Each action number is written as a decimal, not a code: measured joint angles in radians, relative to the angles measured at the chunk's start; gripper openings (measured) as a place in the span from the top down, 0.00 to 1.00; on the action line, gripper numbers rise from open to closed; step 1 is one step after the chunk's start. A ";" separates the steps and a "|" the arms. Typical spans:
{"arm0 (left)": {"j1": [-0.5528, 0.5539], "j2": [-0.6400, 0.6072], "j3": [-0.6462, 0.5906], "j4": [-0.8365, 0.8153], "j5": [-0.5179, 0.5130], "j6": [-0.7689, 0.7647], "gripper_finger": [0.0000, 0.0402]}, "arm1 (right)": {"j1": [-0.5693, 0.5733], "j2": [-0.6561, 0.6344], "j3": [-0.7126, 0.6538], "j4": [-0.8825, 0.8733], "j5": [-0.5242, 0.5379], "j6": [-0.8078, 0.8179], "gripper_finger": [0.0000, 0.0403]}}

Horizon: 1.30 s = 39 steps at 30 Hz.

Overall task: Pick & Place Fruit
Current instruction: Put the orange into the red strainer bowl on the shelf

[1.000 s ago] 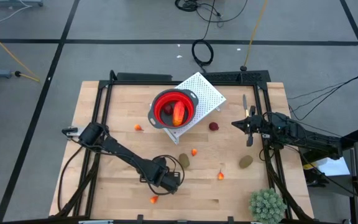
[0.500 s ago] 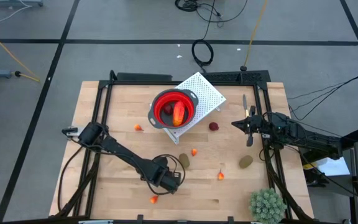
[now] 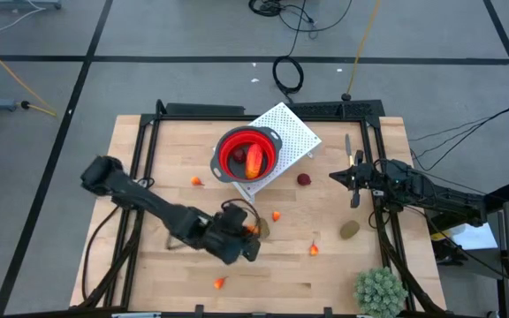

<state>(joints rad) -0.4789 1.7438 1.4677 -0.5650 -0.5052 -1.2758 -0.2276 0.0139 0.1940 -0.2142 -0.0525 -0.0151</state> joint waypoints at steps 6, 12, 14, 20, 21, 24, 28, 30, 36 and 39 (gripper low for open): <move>-0.005 -0.117 0.000 0.331 -0.110 0.459 0.63 | 0.000 0.000 0.000 0.000 0.000 0.000 1.00; -0.009 -0.165 0.000 0.672 -0.045 0.897 0.61 | 0.000 0.000 0.000 -0.001 0.000 0.000 1.00; -0.010 -0.169 0.000 0.755 0.012 1.005 0.61 | 0.000 0.000 0.000 0.000 0.000 0.000 1.00; -0.008 -0.169 0.000 0.953 0.219 1.251 0.61 | 0.000 0.000 0.000 0.000 0.000 0.000 1.00; -0.007 -0.169 0.000 0.979 0.262 1.285 0.61 | 0.000 0.000 0.000 0.000 0.000 0.000 1.00; -0.006 -0.168 0.000 1.046 0.395 1.383 0.61 | 0.000 0.000 0.000 0.000 0.000 0.000 1.00; -0.007 -0.169 0.000 1.119 0.570 1.532 0.60 | 0.000 0.000 0.000 0.000 0.000 0.000 1.00; -0.007 -0.169 0.000 1.128 0.642 1.593 0.60 | 0.000 0.000 0.000 0.000 0.000 0.000 1.00; -0.007 -0.168 0.000 1.140 0.778 1.784 0.60 | 0.000 0.000 0.000 0.000 0.000 0.000 1.00; -0.007 -0.168 0.000 1.144 0.845 1.827 0.60 | 0.000 0.000 0.000 0.000 0.000 0.000 1.00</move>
<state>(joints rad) -0.4858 1.5757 1.4681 0.5793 0.3398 0.5510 -0.2276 0.0139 0.1940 -0.2146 -0.0528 -0.0148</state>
